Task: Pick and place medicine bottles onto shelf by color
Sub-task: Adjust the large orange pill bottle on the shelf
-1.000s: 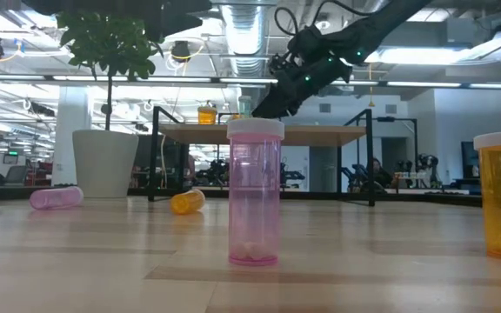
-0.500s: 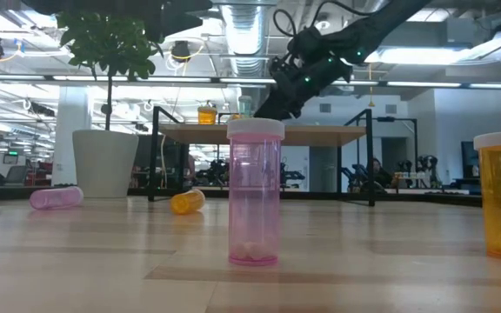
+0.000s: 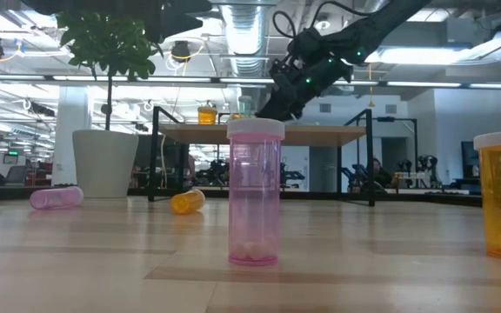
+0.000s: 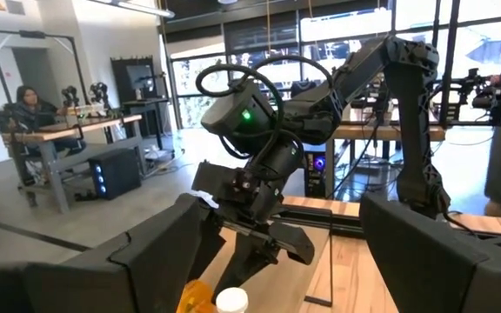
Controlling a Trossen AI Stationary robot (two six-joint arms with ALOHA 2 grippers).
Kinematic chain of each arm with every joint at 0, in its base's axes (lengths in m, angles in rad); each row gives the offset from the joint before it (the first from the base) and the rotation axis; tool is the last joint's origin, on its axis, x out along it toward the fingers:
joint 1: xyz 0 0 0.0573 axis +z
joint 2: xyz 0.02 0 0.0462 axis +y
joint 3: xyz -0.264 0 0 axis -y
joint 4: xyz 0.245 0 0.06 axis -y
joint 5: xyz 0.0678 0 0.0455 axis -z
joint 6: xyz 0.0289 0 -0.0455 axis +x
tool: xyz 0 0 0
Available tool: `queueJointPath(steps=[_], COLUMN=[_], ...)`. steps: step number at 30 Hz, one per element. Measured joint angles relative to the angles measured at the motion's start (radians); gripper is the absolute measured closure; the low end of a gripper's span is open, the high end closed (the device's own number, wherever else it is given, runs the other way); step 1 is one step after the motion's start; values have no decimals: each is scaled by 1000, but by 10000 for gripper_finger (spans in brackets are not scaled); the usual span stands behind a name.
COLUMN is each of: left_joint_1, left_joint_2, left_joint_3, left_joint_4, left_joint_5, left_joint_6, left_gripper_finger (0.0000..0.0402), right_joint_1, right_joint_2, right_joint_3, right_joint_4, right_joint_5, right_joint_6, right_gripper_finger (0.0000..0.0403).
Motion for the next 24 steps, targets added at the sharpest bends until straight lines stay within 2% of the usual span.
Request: queueJointPath(steps=[24], left_joint_1=[0], left_joint_2=[0], left_joint_3=[0], left_joint_4=[-6], left_joint_5=[2], left_joint_6=[-2], left_gripper_finger=[95], right_joint_1=[20], right_joint_2=[0], right_joint_3=[0], right_joint_4=[35], right_joint_5=[-4], right_joint_6=[-19], right_gripper_finger=[184])
